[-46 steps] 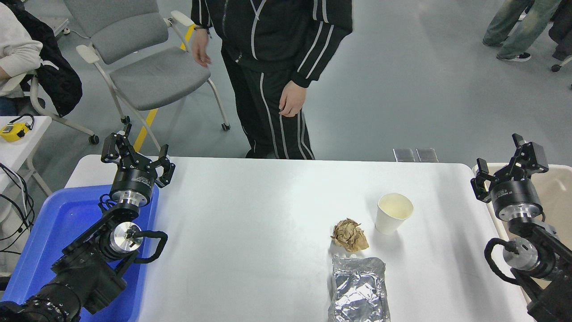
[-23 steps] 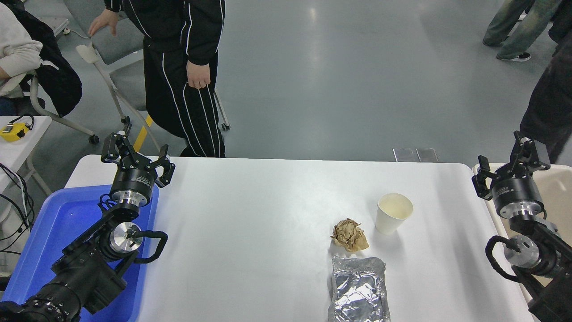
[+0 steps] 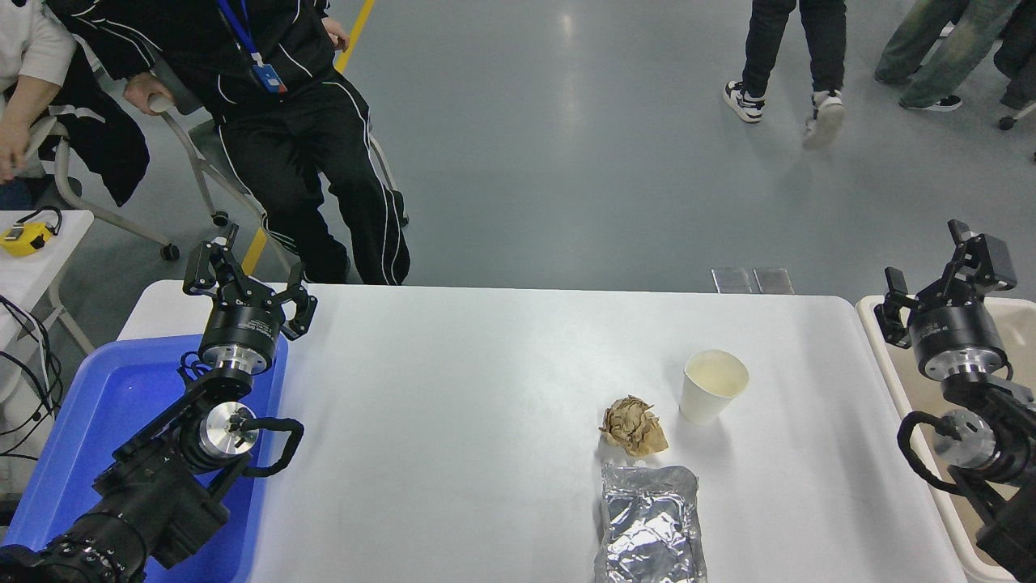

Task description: Dispose of the paper cup in the dustbin

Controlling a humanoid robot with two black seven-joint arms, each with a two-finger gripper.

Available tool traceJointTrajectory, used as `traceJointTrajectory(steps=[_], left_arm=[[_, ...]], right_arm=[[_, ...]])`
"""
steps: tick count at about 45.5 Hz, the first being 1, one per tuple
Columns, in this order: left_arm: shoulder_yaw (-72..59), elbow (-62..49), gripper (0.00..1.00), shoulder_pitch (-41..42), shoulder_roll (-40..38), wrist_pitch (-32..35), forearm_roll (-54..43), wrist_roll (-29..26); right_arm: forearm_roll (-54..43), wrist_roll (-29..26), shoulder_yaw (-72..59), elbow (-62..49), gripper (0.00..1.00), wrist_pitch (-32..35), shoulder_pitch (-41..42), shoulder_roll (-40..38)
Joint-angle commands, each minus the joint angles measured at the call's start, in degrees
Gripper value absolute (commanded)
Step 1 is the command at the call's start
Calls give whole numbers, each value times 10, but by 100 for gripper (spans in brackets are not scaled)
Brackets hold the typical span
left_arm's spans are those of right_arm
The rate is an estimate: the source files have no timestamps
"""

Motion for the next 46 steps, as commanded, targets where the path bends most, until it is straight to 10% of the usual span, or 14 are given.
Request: traceJointTrajectory(steps=[1,35,46], left_arm=[[0,0,100,0,0,0,0,0],[0,0,100,0,0,0,0,0],[0,0,100,0,0,0,0,0]], right_arm=[[0,0,-27,-4,99,-2,20,-20],[-18,-5,-887,-85,99,64,476,-15],[-316,-4,-965,-77,99,87,513,28]])
